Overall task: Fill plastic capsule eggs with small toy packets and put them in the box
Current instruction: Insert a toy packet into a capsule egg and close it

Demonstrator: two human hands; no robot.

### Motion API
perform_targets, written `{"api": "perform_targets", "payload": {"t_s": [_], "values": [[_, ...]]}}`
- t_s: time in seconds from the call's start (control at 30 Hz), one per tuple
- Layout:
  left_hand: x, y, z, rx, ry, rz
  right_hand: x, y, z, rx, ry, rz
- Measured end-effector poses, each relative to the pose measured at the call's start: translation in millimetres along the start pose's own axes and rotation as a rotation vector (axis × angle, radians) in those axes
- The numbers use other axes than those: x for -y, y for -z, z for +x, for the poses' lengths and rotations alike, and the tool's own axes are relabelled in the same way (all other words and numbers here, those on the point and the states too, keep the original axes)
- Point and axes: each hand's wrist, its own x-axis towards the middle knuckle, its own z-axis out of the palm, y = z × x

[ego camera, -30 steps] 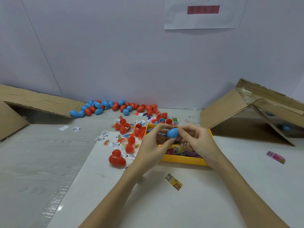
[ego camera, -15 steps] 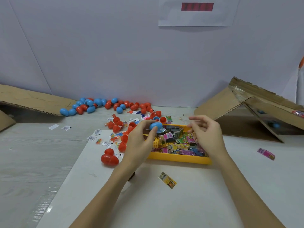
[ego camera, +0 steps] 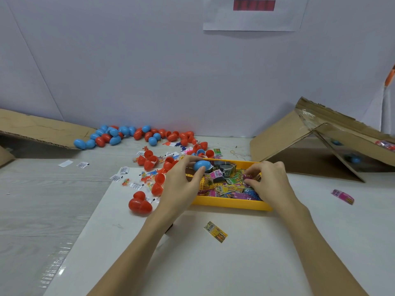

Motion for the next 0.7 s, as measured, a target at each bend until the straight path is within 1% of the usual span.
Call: {"api": "perform_targets", "payload": {"t_s": [0.17,0.23,0.37,0.53,0.6,0.7], "values": [[1,0,0,0.011,-0.007,0.032,3,3,-1,-0.042,0.028,0.175],[1,0,0,0.012,-0.008,0.034,3,4,0,-0.029,0.019,0.227],[1,0,0,0.016,-0.009,0.037,4,5,0,0.043,0.099,0.184],[-1,0,-1,0.031,-0.014,0.035,6,5,-1,0.014,0.152,0.209],[-2,0,-1,0.034,-0.016,0.035,6,6,-1,-0.023,0.149,0.301],[-4,1,-2,0.033,-0.033,0.023,9,10,-2,-0.048,0.085,0.527]]}}
